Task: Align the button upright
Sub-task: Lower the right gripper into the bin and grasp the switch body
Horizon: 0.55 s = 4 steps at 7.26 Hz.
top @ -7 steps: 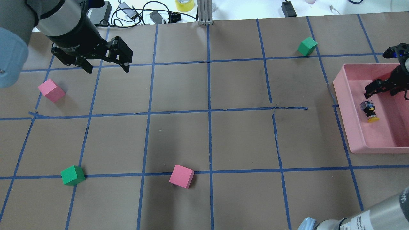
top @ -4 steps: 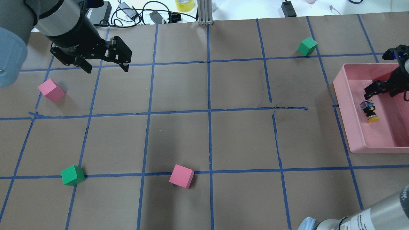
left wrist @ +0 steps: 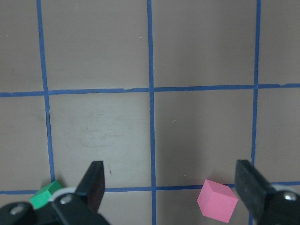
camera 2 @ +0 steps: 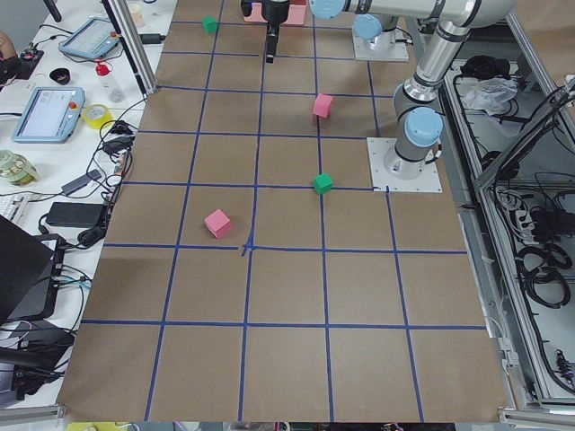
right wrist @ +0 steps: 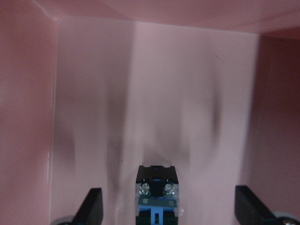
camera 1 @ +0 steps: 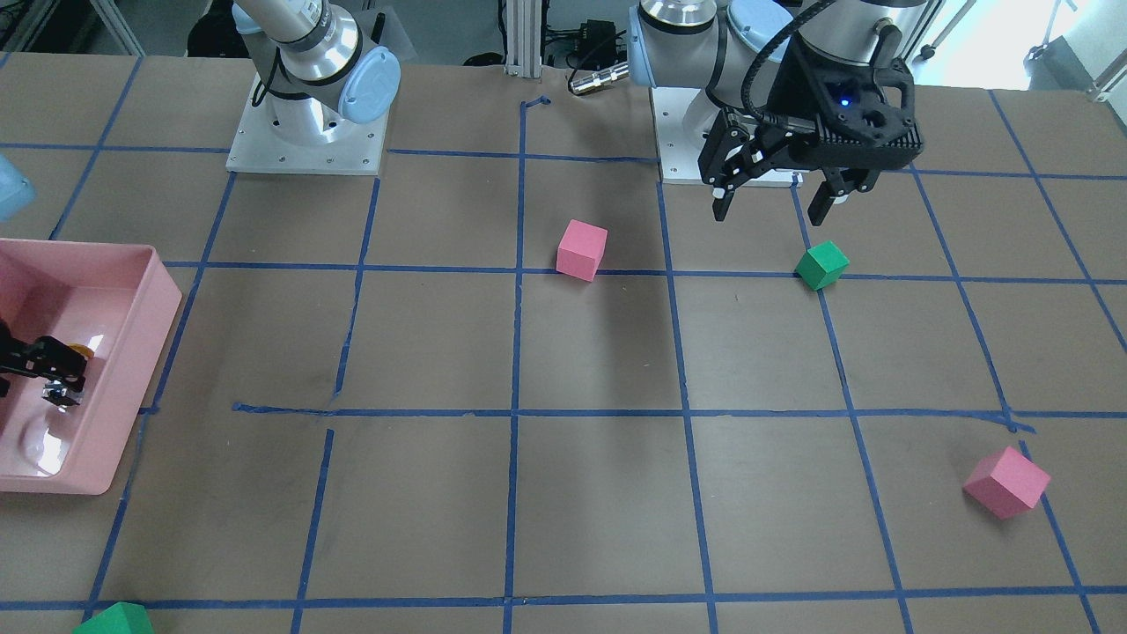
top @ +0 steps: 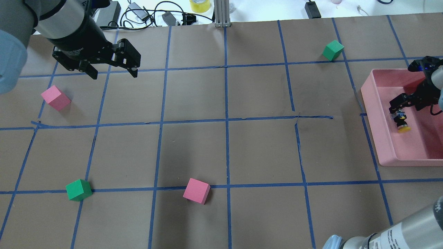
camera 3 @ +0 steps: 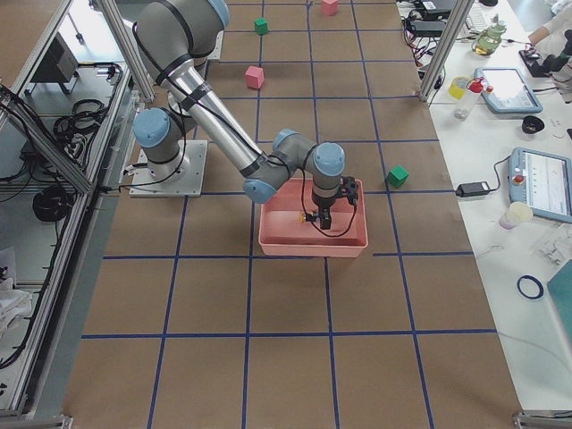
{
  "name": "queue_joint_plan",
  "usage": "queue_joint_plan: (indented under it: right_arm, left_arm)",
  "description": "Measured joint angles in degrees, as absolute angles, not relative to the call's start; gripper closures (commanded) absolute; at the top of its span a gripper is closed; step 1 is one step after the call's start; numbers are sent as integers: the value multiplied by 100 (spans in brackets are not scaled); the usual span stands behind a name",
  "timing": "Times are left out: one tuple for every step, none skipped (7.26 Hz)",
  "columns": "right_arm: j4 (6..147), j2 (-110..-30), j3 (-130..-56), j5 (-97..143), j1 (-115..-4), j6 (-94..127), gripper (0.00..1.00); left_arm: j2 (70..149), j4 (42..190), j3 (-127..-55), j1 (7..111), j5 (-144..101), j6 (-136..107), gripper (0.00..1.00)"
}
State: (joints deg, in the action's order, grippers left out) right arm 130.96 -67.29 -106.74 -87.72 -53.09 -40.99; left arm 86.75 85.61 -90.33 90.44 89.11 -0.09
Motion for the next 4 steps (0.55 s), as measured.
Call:
queue_joint_plan:
  right_arm:
    - [13130, -6715, -10716, -8767, -5309, -4089, 4]
    - [13162, -6677, -10737, -8764, -5309, -4087, 4]
    - [13206, -6622, -10744, -8765, -5309, -4089, 4]
    - [13235, -6589, -10747, -8771, -5308, -4095, 3]
  left_arm:
    - [8675, 8561, -9034, 9041, 8912, -9, 0]
    - [8675, 8561, -9035, 9040, 8912, -9, 0]
    - [8675, 8560, -9035, 9040, 8912, -9, 0]
    - [8675, 8561, -9035, 9040, 8912, -9, 0]
